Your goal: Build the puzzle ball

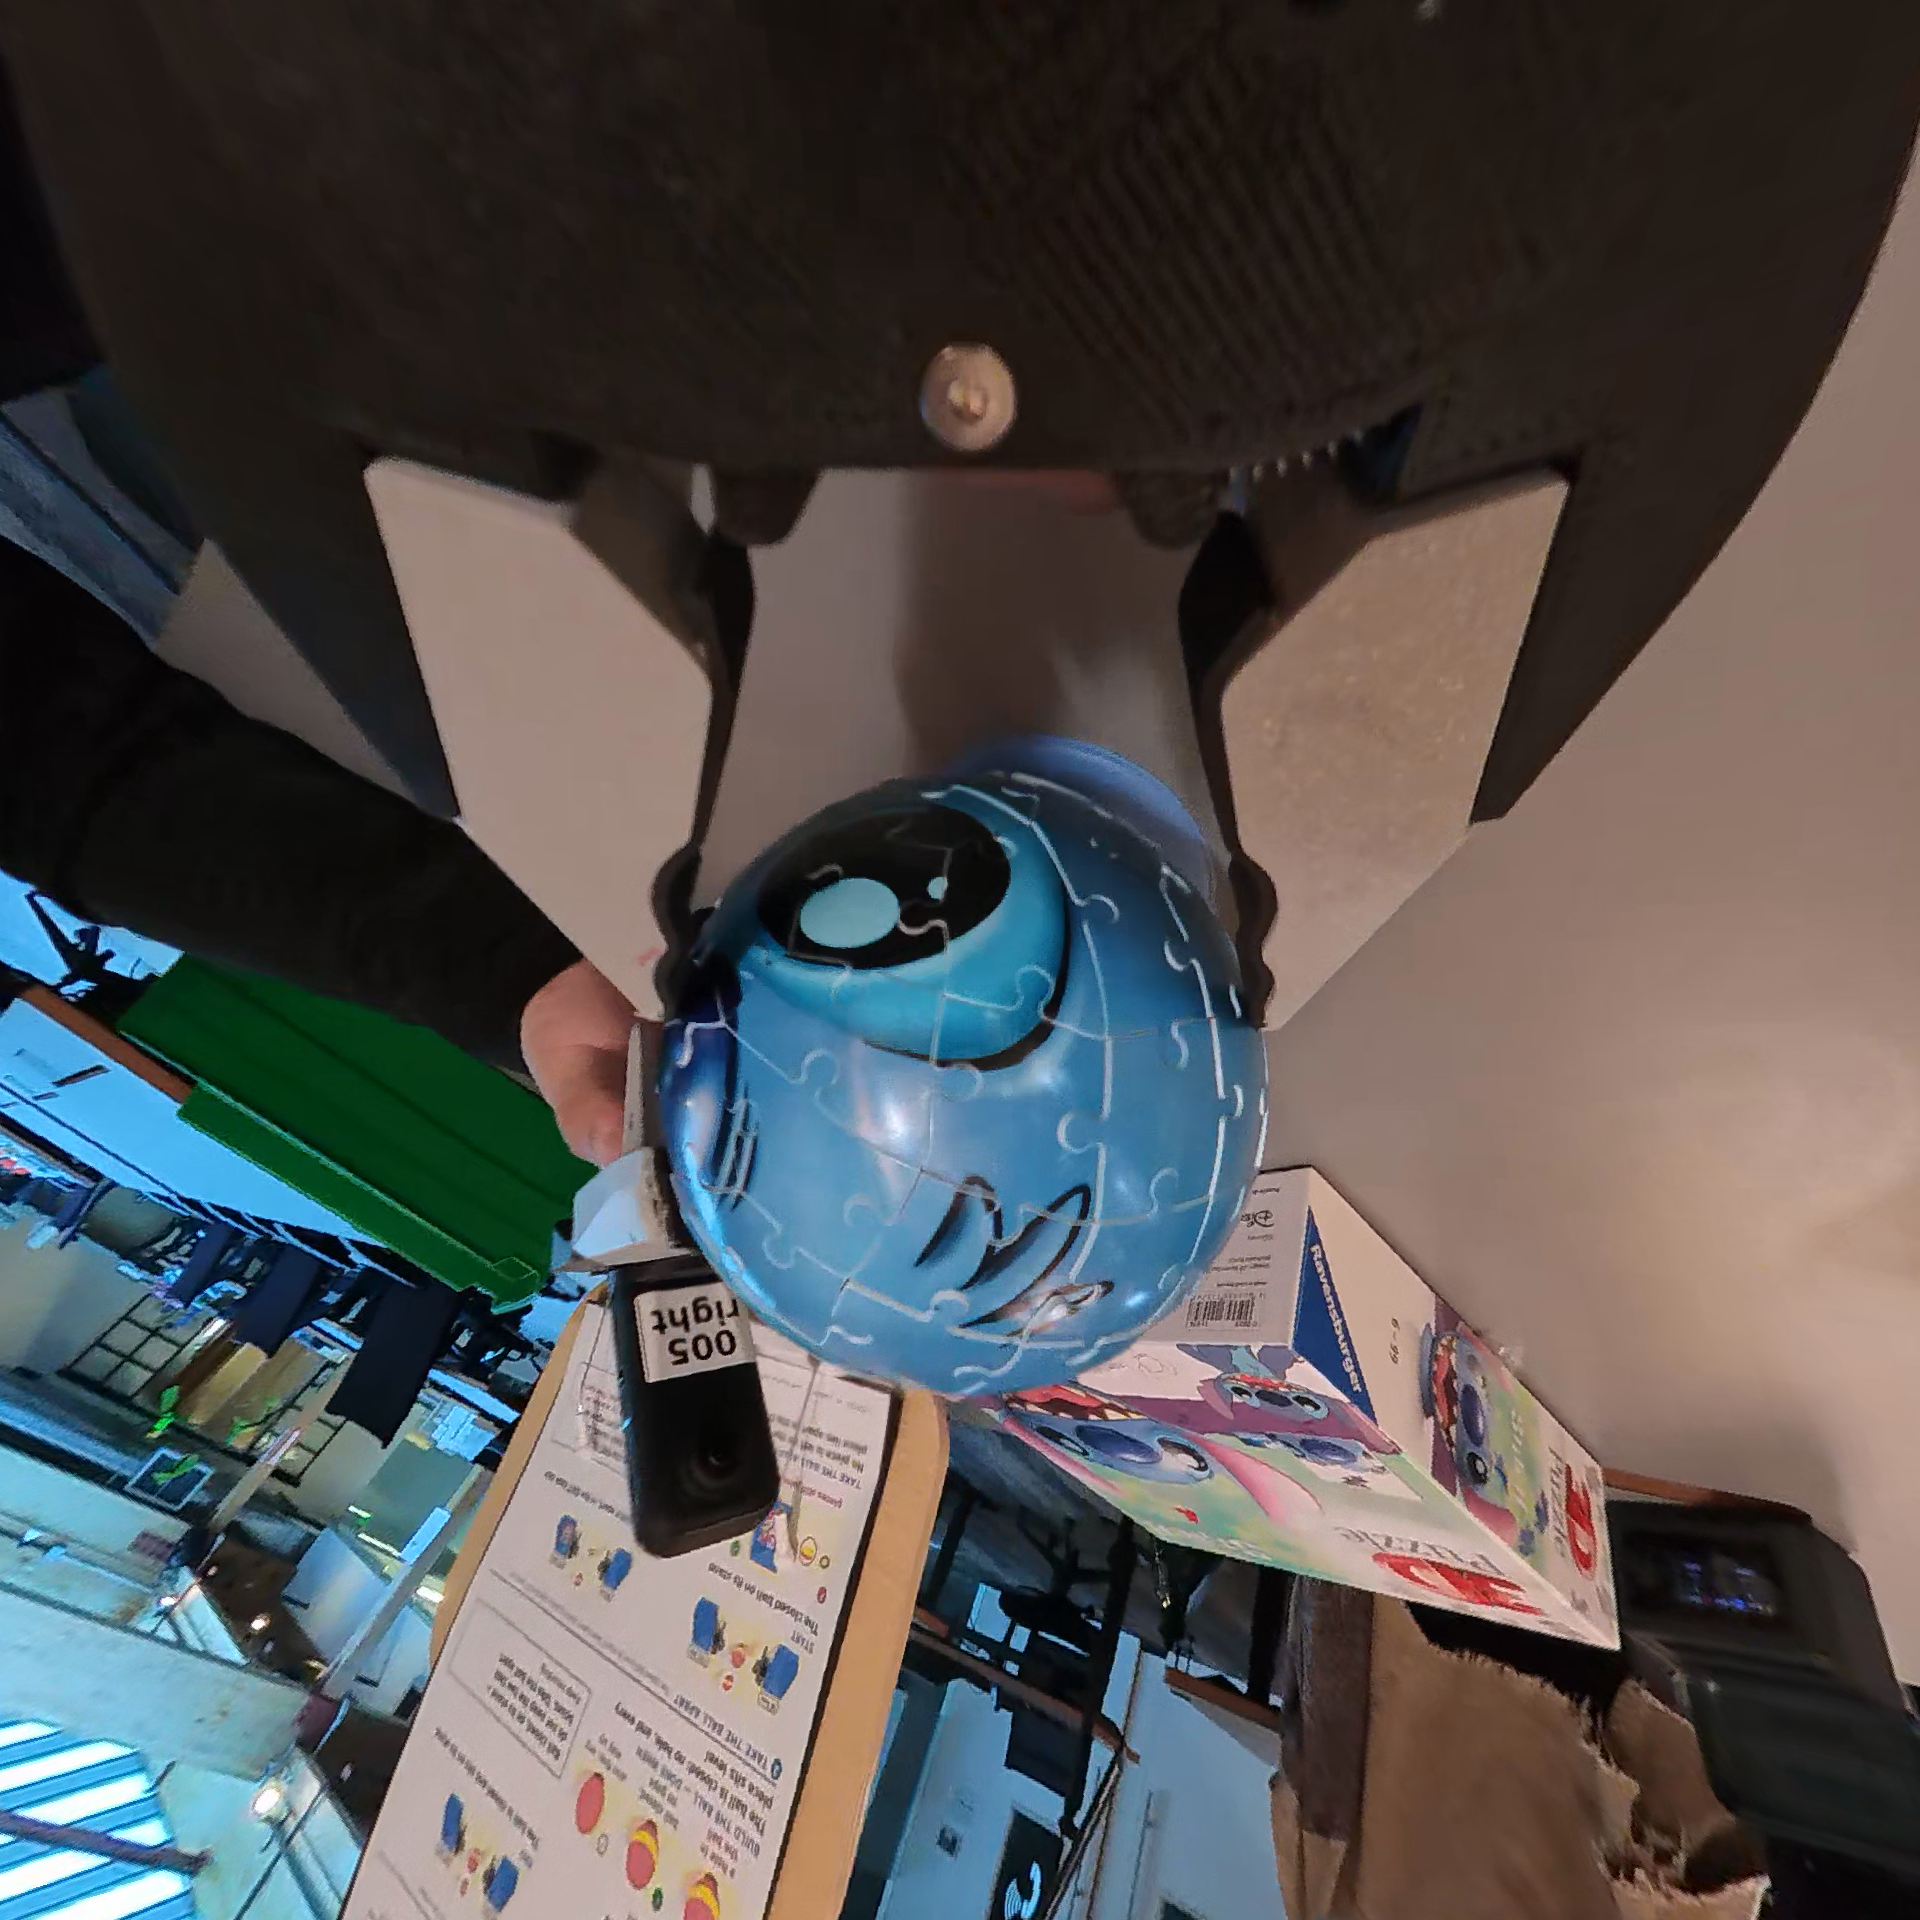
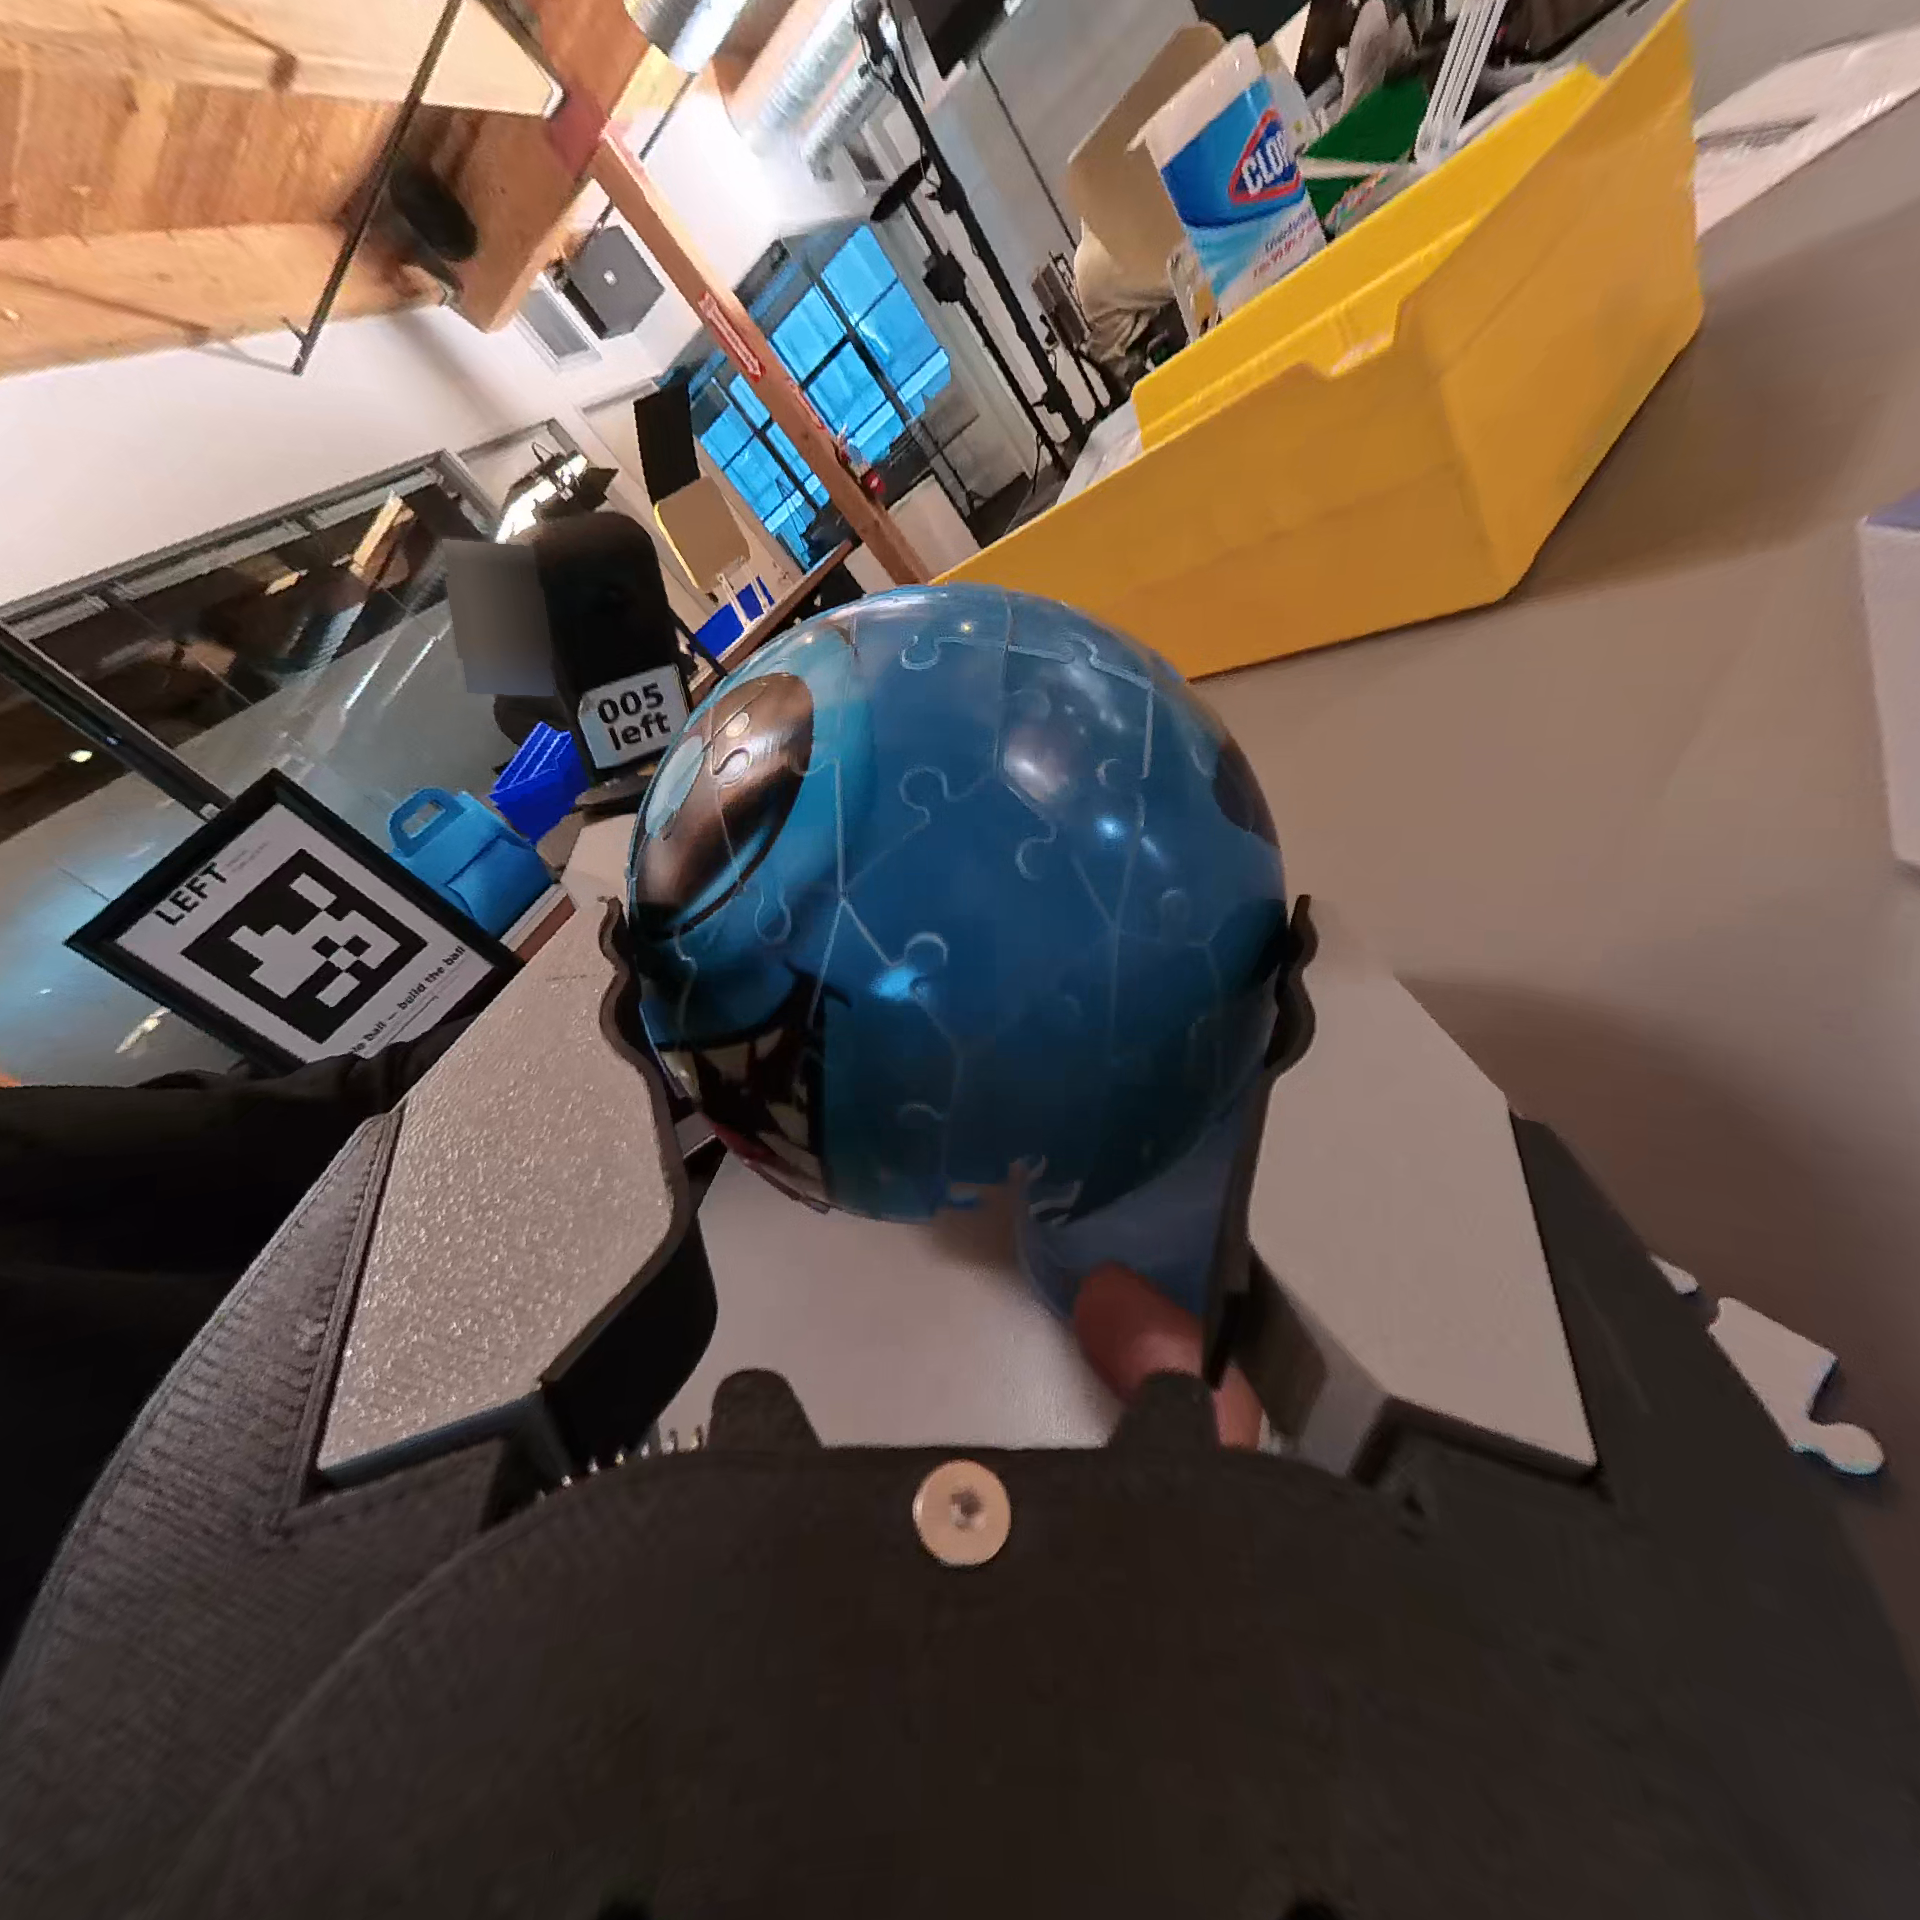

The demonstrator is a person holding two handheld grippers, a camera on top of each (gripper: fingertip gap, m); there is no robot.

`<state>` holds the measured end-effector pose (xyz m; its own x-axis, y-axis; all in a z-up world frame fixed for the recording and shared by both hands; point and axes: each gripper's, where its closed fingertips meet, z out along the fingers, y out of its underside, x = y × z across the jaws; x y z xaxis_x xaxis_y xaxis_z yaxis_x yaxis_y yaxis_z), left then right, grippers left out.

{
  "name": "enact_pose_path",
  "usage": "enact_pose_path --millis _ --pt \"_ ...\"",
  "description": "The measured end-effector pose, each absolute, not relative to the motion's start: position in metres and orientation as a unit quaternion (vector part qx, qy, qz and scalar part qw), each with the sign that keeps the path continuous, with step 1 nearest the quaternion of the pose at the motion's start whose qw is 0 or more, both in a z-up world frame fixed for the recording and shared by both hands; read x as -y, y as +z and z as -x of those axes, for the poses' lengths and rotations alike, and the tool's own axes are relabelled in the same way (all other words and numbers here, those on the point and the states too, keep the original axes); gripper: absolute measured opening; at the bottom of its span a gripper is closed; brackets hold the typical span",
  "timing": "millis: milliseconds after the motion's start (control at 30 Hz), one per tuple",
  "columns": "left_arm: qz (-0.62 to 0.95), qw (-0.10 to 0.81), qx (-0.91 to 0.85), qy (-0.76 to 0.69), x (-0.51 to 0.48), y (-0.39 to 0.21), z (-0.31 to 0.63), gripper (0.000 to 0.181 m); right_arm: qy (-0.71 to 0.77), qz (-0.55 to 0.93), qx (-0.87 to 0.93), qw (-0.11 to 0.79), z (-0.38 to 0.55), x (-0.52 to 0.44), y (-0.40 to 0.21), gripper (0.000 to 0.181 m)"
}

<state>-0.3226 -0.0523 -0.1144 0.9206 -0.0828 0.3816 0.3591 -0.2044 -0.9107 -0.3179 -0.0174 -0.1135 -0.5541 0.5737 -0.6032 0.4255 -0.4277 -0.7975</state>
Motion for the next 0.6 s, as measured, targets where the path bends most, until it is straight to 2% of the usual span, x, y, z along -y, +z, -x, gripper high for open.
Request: enact_pose_path --millis 33,267,367,533,600 --pt "0.755 0.626 0.090 -0.173 0.052 -0.112 0.323 0.103 0.704 0.469 0.531 0.047 0.318 0.018 -0.114 0.120" --pt "0.754 0.638 0.076 -0.136 0.045 -0.091 0.326 0.104 0.718 0.457 0.524 -0.025 0.312 0.028 -0.121 0.120" --pt "0.757 0.631 0.085 -0.145 0.044 -0.099 0.329 0.103 0.709 0.473 0.524 -0.015 0.315 0.025 -0.125 0.120" --pt "0.739 0.645 0.093 -0.172 0.045 -0.100 0.329 0.088 0.731 0.484 0.481 -0.005 0.319 0.004 -0.117 0.111" --pt "0.745 0.637 0.094 -0.174 0.043 -0.105 0.328 0.092 0.724 0.500 0.475 0.009 0.321 -0.006 -0.121 0.107"
